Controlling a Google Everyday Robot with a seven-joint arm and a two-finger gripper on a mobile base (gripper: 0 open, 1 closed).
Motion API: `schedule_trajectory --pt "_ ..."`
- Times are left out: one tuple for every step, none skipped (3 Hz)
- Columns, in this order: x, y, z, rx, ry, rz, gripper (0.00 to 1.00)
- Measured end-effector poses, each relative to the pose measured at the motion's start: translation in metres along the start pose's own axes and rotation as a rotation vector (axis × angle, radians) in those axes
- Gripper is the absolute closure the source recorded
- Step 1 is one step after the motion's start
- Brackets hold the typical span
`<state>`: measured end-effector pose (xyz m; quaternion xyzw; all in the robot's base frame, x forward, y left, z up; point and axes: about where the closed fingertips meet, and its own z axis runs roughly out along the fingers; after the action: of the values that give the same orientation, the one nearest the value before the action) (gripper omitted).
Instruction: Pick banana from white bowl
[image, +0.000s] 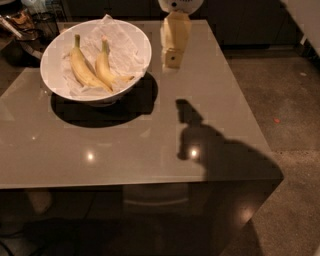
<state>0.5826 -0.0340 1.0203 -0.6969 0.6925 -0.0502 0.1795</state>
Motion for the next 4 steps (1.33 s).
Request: schedule_trajectory --pt "-0.005 -0.009 0.004 0.014 -0.040 0.014 0.00" --pt "-0.019 -0.029 0.015 0.008 -0.026 0.001 0.00" --pt "-0.056 -0.055 0.038 0.002 0.000 -0.051 0.00" --pt "-0.080 -0.074 0.067 -0.004 0.030 -0.080 0.08"
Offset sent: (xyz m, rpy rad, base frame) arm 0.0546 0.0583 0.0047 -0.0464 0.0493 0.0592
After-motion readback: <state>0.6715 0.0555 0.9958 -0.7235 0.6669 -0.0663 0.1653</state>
